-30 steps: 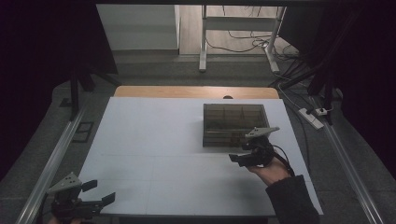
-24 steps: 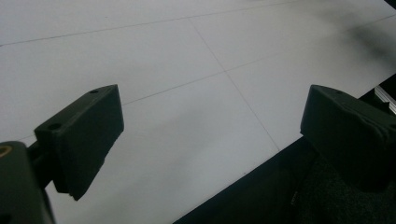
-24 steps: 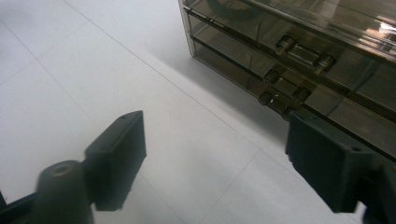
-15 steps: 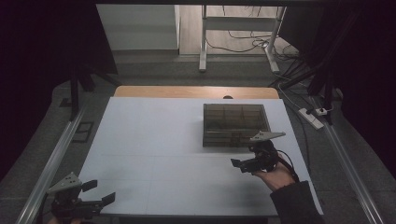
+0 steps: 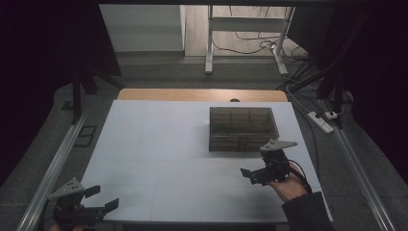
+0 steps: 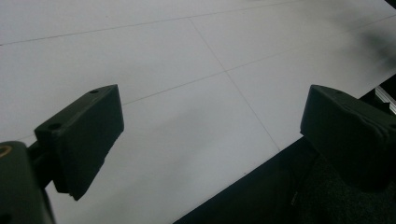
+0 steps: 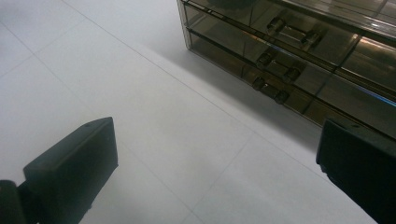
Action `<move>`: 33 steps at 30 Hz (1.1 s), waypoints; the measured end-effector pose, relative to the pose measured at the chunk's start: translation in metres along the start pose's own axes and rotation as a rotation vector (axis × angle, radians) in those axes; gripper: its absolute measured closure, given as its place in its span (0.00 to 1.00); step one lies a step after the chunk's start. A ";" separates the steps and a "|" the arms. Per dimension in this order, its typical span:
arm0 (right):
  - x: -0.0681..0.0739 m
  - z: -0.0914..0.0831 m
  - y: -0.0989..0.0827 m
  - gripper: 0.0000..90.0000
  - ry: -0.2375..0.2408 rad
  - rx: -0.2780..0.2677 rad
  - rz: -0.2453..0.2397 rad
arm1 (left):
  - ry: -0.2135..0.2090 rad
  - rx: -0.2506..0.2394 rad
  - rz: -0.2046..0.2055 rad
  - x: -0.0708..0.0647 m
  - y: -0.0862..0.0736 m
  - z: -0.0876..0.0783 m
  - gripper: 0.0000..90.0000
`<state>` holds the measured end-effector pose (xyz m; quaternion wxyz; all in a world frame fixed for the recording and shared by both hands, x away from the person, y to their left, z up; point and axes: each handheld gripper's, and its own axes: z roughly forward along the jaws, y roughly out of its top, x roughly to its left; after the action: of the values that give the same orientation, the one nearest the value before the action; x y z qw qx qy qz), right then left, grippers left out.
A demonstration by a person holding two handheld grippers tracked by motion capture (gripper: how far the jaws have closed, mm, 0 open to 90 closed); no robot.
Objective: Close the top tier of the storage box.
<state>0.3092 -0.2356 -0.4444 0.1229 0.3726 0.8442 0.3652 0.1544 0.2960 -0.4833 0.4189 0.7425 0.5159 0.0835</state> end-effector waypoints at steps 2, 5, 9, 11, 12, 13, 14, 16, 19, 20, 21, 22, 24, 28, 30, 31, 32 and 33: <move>0.001 -0.001 -0.001 0.00 0.001 -0.004 -0.005 | 0.000 0.000 0.000 0.000 0.000 0.000 0.07; 0.004 -0.004 -0.004 0.00 0.002 -0.009 -0.019 | 0.000 0.000 0.001 0.000 0.000 0.000 0.07; 0.008 -0.006 -0.007 0.00 -0.012 -0.004 -0.036 | 0.000 -0.001 0.000 0.000 0.000 0.000 0.07; 0.009 -0.006 -0.009 0.00 -0.011 -0.003 -0.036 | 0.000 -0.002 0.000 0.000 0.000 0.000 0.06; 0.010 -0.007 -0.010 0.00 -0.012 0.001 -0.037 | 0.000 -0.002 0.000 0.000 0.000 0.000 0.06; 0.010 -0.007 -0.011 0.00 -0.013 -0.001 -0.040 | 0.001 -0.003 0.000 0.000 0.000 0.000 0.06; 0.010 -0.007 -0.011 0.00 -0.013 -0.001 -0.040 | 0.001 -0.003 0.000 0.000 0.000 0.000 0.06; 0.011 -0.008 -0.013 0.00 -0.017 0.000 -0.037 | 0.003 -0.005 0.001 0.000 0.000 -0.001 0.06; 0.012 -0.012 -0.017 0.00 -0.032 -0.005 -0.045 | 0.003 -0.011 0.000 0.000 -0.001 -0.001 0.06; 0.012 -0.012 -0.017 0.00 -0.032 -0.005 -0.045 | 0.003 -0.011 0.000 0.000 -0.001 -0.001 0.06; 0.012 -0.015 -0.019 0.00 -0.038 -0.013 -0.044 | 0.004 -0.012 0.001 0.000 -0.001 -0.002 0.06; 0.012 -0.015 -0.019 0.00 -0.038 -0.013 -0.044 | 0.002 -0.011 -0.001 0.000 -0.001 -0.002 0.06; 0.011 -0.017 -0.021 0.00 -0.041 -0.018 -0.041 | 0.000 -0.009 -0.005 0.000 -0.001 -0.002 0.06; 0.011 -0.023 -0.025 0.00 -0.049 -0.029 -0.025 | -0.012 -0.009 -0.001 0.000 -0.001 -0.002 0.07; 0.011 -0.025 -0.026 0.00 -0.051 -0.030 -0.023 | -0.011 -0.010 0.000 0.000 -0.001 -0.002 0.07; 0.011 -0.026 -0.027 0.00 -0.051 -0.033 -0.018 | -0.011 -0.010 0.001 0.000 -0.001 -0.002 0.07; 0.011 -0.028 -0.029 0.00 -0.053 -0.036 -0.013 | -0.010 -0.011 0.000 0.000 -0.001 -0.002 0.07; 0.011 -0.029 -0.030 0.00 -0.054 -0.037 -0.012 | -0.009 -0.013 0.000 0.000 -0.001 -0.002 0.06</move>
<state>0.2716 -0.2571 -0.4448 0.1547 0.3750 0.8358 0.3699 0.1521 0.2972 -0.4825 0.4260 0.7402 0.5136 0.0832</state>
